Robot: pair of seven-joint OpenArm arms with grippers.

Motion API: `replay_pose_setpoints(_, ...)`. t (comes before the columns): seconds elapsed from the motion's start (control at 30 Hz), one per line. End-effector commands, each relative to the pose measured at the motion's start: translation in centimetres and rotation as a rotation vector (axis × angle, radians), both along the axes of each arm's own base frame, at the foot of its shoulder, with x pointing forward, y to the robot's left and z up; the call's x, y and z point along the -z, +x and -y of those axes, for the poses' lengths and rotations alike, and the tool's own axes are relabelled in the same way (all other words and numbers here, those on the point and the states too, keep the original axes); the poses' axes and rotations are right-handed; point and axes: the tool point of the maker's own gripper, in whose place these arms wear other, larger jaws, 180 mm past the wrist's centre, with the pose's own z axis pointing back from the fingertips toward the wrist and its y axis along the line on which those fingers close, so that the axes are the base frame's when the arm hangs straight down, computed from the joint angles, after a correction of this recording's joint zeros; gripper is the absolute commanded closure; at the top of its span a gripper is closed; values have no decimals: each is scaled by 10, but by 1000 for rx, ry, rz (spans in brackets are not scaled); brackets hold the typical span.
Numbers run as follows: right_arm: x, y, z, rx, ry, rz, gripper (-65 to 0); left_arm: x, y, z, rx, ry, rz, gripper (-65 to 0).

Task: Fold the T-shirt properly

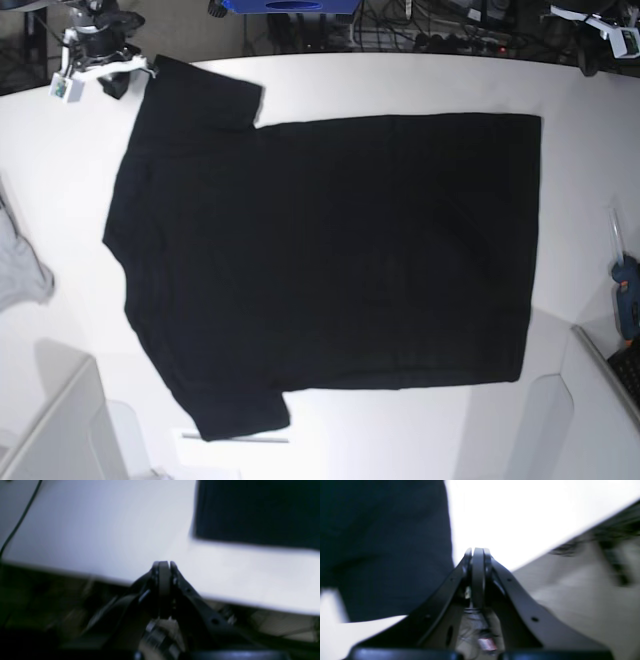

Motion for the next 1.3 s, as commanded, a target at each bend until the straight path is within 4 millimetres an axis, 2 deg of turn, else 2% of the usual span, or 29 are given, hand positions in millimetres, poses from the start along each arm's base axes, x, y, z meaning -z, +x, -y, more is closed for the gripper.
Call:
replay_pose_setpoints(0.0,-13,12,1,-25,3,65,-44,-8,1,-6,-5,4,6,0)
replay_pose_setpoints(0.03,-17,17,-2,-44,25,90,-119,-10,5,-10,-9,-13,8,0)
replay_pose_setpoints(0.1,-24,28,-5,-57,65,134,-251,-14,13,-17,-10,-44,1,-76)
replay_pose_setpoints(0.17,-27,36,-6,-54,93,163,-354,-20,20,-22,3,-78,-9,-151)
replay_pose_setpoints(0.23,-26,42,-4,-51,107,175,-407,-25,25,-24,44,-97,-35,-219)
replay_pose_setpoints(0.3,-21,48,1,-45,118,177,-410,-30,24,-29,70,-80,-60,-262)
replay_pose_setpoints(0.4,-8,51,2,-32,142,153,-410,-34,22,-49,1,-25,-82,-278)
replay_pose_setpoints(0.53,13,53,0,-34,187,83,-410,-20,17,-63,-50,61,-172,-281)
replay_pose_setpoints(0.73,36,45,5,-4,211,26,-410,-10,17,-67,-87,101,-209,-283)
replay_pose_setpoints(1.1,45,29,-15,-80,243,-6,-408,21,35,-35,13,12,-241,-283)
replay_pose_setpoints(1.17,48,24,-17,-89,247,-18,-384,25,41,-28,33,-1,-237,-283)
replay_pose_setpoints(1.27,48,21,-22,-115,256,-16,-315,28,45,-22,50,-11,-237,-283)
